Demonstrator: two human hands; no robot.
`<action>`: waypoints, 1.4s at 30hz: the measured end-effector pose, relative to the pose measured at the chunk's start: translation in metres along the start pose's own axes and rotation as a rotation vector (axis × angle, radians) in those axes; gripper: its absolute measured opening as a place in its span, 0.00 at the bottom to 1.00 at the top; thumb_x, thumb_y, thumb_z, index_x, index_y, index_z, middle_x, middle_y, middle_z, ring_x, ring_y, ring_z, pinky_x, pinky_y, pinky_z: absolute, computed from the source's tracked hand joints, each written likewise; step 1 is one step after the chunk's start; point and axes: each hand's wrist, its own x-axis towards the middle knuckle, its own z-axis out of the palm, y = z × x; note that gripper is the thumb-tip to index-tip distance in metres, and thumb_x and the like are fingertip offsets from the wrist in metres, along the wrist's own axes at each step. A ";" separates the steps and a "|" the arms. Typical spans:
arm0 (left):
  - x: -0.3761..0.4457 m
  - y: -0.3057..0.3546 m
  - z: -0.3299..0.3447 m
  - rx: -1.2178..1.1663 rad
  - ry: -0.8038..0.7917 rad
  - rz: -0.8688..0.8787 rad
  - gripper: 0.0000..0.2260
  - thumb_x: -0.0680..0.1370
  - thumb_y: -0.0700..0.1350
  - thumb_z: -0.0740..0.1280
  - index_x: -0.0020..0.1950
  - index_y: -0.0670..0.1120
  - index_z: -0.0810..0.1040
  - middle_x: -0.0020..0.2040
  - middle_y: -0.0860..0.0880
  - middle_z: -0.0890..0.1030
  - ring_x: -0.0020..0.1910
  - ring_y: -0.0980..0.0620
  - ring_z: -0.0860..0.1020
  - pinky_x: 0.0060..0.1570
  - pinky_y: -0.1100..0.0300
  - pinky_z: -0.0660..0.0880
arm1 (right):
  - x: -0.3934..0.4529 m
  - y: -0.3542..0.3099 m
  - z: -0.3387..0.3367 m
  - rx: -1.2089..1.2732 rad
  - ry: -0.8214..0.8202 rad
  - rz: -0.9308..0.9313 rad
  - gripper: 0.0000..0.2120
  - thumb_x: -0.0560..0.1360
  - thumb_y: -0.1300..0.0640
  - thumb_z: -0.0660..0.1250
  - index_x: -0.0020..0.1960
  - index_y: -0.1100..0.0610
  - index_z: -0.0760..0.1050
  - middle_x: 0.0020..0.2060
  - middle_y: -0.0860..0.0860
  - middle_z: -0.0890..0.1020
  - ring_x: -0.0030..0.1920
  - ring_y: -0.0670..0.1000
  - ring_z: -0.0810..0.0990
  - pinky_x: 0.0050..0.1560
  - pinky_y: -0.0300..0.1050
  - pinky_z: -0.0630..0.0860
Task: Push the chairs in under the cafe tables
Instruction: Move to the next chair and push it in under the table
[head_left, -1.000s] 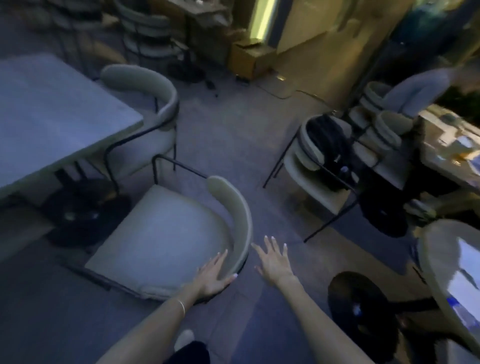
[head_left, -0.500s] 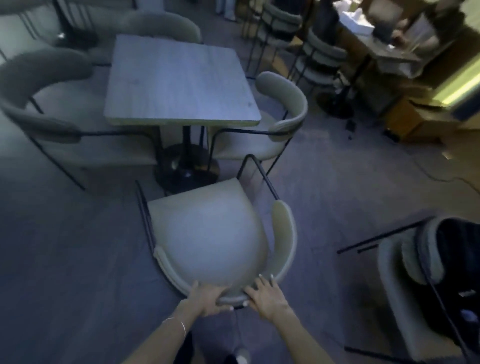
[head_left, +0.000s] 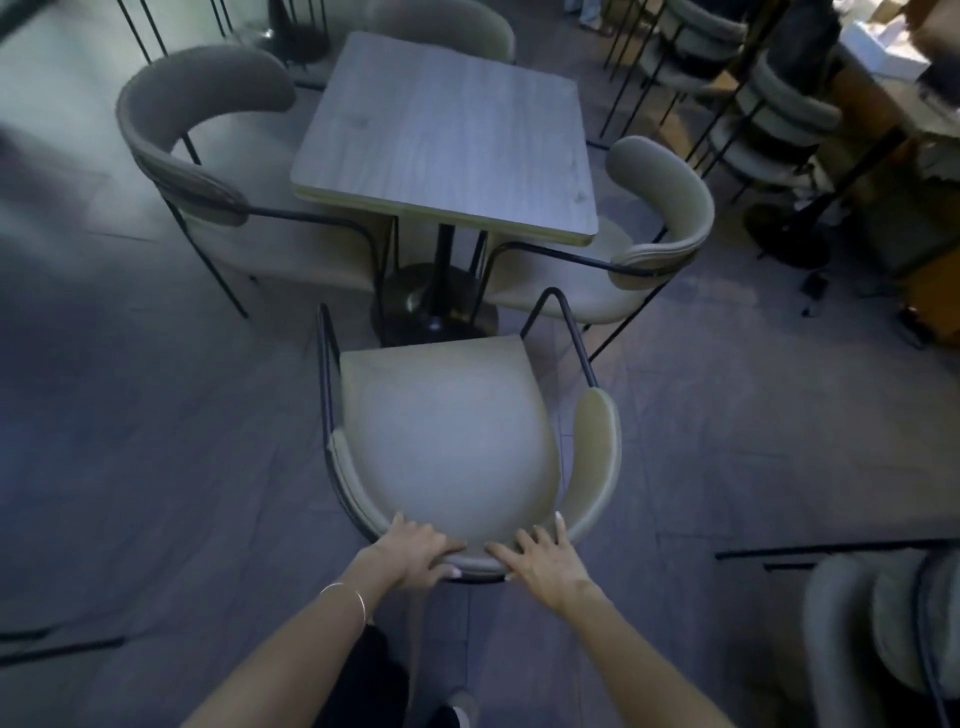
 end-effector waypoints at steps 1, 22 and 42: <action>0.006 -0.001 -0.008 -0.011 0.007 -0.004 0.23 0.79 0.59 0.55 0.73 0.54 0.65 0.68 0.40 0.74 0.67 0.39 0.72 0.65 0.45 0.62 | 0.005 0.008 -0.006 -0.012 0.001 0.015 0.24 0.83 0.52 0.54 0.77 0.46 0.52 0.69 0.61 0.67 0.71 0.63 0.63 0.72 0.71 0.43; 0.047 -0.132 -0.148 -0.669 0.634 -0.572 0.38 0.77 0.58 0.62 0.79 0.49 0.44 0.80 0.42 0.48 0.79 0.39 0.47 0.73 0.34 0.50 | 0.094 0.108 -0.145 0.306 0.232 0.452 0.30 0.80 0.39 0.54 0.77 0.51 0.55 0.72 0.61 0.66 0.73 0.60 0.64 0.73 0.59 0.61; 0.071 -0.226 -0.134 -0.785 0.404 -0.839 0.35 0.79 0.43 0.63 0.79 0.50 0.45 0.66 0.33 0.72 0.64 0.32 0.73 0.62 0.45 0.71 | 0.142 0.096 -0.136 0.619 0.056 0.892 0.43 0.80 0.64 0.60 0.76 0.58 0.28 0.62 0.61 0.71 0.54 0.54 0.80 0.54 0.44 0.79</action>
